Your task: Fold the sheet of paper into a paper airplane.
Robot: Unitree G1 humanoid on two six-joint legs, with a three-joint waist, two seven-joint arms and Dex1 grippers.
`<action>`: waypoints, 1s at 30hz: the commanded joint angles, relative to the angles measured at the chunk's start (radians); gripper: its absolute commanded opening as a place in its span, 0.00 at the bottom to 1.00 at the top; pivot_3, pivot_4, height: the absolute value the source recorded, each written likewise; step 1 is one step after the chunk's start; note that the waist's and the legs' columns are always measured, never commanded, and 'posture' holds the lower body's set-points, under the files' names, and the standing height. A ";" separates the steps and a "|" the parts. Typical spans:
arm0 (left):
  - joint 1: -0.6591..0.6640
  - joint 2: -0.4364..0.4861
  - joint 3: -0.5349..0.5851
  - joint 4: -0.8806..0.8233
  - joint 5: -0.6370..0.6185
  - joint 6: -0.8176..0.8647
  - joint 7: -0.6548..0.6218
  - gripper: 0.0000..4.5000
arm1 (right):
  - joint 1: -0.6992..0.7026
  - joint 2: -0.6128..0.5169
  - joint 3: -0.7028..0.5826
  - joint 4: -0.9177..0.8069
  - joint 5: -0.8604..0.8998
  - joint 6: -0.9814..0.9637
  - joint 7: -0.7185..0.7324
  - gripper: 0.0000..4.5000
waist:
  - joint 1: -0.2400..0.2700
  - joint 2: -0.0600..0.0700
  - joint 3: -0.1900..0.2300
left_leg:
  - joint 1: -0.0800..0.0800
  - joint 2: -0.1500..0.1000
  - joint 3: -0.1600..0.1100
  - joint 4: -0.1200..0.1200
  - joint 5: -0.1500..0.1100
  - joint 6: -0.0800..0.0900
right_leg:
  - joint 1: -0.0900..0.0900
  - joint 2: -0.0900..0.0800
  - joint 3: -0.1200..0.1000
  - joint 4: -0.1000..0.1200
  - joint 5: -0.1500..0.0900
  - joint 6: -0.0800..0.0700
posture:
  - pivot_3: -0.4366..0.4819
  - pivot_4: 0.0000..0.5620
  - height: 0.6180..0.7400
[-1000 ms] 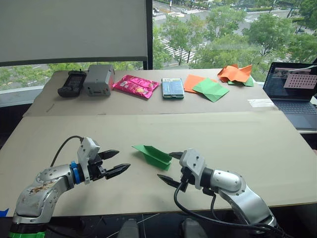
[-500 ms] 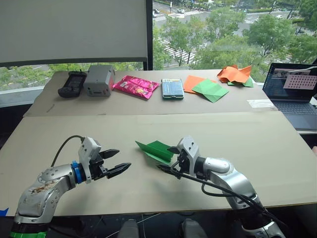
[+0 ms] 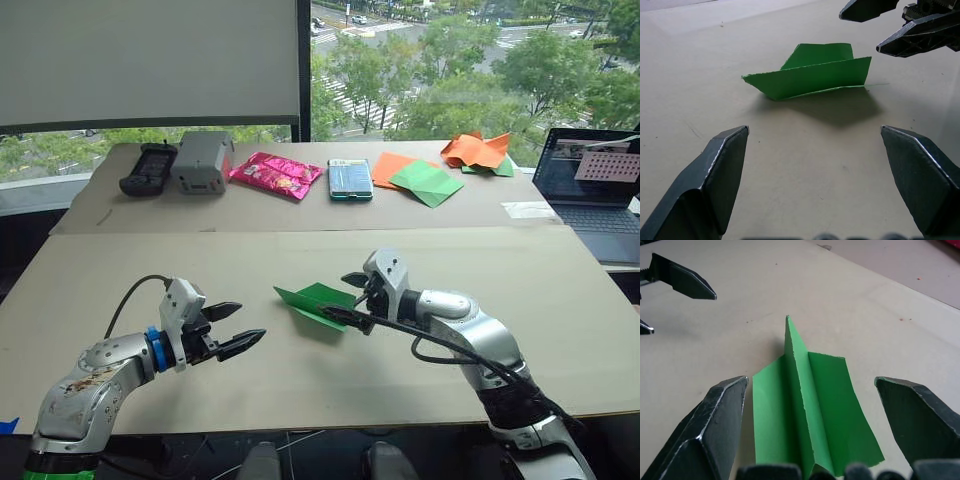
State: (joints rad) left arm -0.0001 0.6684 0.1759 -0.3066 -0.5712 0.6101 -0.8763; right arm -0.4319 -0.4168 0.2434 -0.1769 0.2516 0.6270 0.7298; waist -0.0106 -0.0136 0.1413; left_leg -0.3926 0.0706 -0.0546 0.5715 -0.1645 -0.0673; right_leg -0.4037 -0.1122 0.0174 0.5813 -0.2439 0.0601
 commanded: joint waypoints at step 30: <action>0.006 0.014 0.007 -0.046 -0.011 0.001 0.015 1.00 | 0.012 -0.005 0.062 0.031 -0.062 -0.092 0.049 0.13 | -0.002 -0.002 -0.001 | 0.004 0.000 0.000 0.001 0.000 0.000 | 0.000 0.000 0.002 0.013 0.000 0.000 | 0.48 0.27 0.82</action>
State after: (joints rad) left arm 0.0104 0.6698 0.1747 -0.3194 -0.5734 0.6138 -0.8630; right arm -0.4157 -0.4210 0.3322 -0.1034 0.1774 0.5318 0.7758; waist -0.0123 -0.0153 0.1407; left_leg -0.3884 0.0703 -0.0549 0.5725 -0.1642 -0.0669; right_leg -0.4035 -0.1119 0.0190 0.5943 -0.2438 0.0603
